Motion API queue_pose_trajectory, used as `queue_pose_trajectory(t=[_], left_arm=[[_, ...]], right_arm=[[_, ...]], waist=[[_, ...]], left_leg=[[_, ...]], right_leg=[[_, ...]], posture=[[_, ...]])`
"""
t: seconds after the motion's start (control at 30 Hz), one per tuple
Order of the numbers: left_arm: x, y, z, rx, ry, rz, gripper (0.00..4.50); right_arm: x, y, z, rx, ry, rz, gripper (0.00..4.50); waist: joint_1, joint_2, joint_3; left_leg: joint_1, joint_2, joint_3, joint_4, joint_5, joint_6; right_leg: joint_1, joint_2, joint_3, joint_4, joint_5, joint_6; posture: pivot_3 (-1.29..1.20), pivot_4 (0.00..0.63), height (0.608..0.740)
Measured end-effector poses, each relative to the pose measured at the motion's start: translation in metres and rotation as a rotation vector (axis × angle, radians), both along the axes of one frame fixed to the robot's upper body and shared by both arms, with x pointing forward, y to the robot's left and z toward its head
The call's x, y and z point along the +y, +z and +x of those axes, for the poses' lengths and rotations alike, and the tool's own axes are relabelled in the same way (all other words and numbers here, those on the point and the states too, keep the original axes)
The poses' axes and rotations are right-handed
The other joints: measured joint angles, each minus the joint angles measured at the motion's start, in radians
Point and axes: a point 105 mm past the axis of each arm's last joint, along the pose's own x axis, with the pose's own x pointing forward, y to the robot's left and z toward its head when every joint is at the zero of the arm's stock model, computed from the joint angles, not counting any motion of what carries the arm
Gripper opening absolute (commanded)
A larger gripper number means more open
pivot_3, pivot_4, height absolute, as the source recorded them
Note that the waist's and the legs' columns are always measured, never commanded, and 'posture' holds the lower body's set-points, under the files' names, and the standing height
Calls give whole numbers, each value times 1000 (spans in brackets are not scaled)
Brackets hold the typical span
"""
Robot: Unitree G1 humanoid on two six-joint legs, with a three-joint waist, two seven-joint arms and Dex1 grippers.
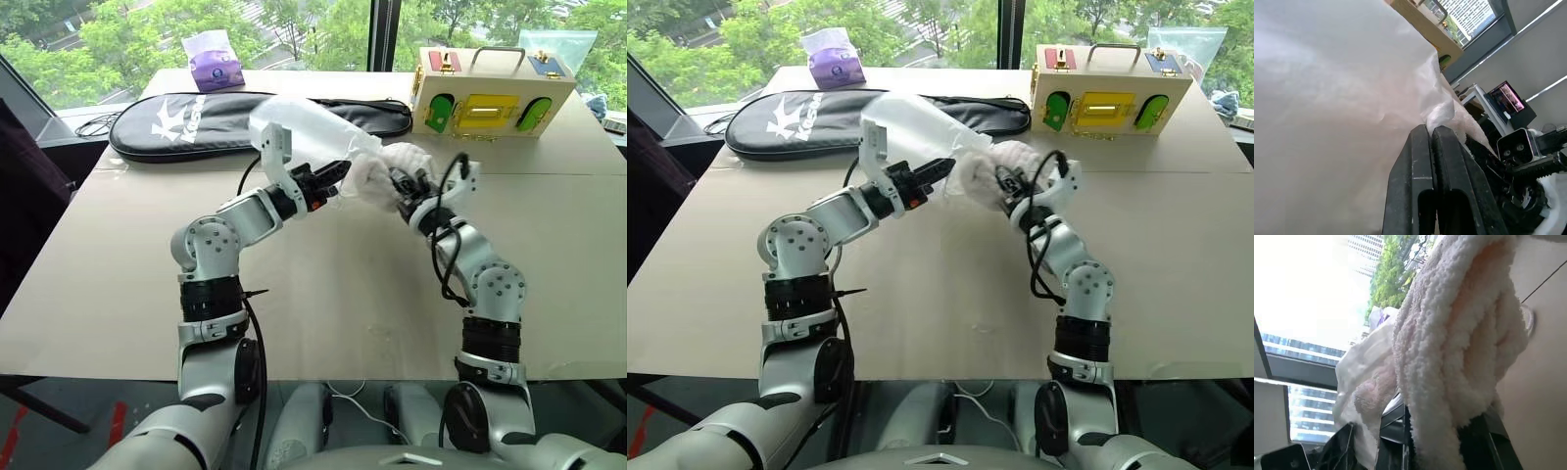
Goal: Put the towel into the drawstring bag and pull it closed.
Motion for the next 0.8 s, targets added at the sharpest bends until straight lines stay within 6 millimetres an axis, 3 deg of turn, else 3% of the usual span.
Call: queue_pose_trajectory(t=[0.17,0.3,0.43,0.67,0.8], left_arm=[[-23,-14,-9,84,-70,-89,0],[-25,-13,-12,111,-80,-152,0],[-23,-8,-15,126,-102,-217,0],[-27,-6,-30,154,-218,-240,0],[-22,-7,-36,163,-250,-215,0]], right_arm=[[7,12,-15,-23,59,78,21],[20,-17,-35,16,173,-46,21],[22,-17,-50,-86,265,-226,21],[20,-23,-51,-273,305,-525,21],[18,-23,-48,-352,294,-590,21]], waist=[[-2,0,0],[-3,0,0],[-1,0,0],[-2,0,0],[-1,0,0]], left_leg=[[0,1,0,-1,0,0],[0,1,1,0,0,1],[0,0,1,1,-1,1],[0,0,0,1,0,1],[0,0,0,1,0,1]], right_leg=[[0,0,0,0,0,0],[0,1,1,0,0,0],[1,0,0,0,0,0],[1,1,0,0,0,0],[1,1,0,0,0,0]], posture=[[0,150,740],[0,150,740],[0,150,740],[0,150,740],[0,150,740]])
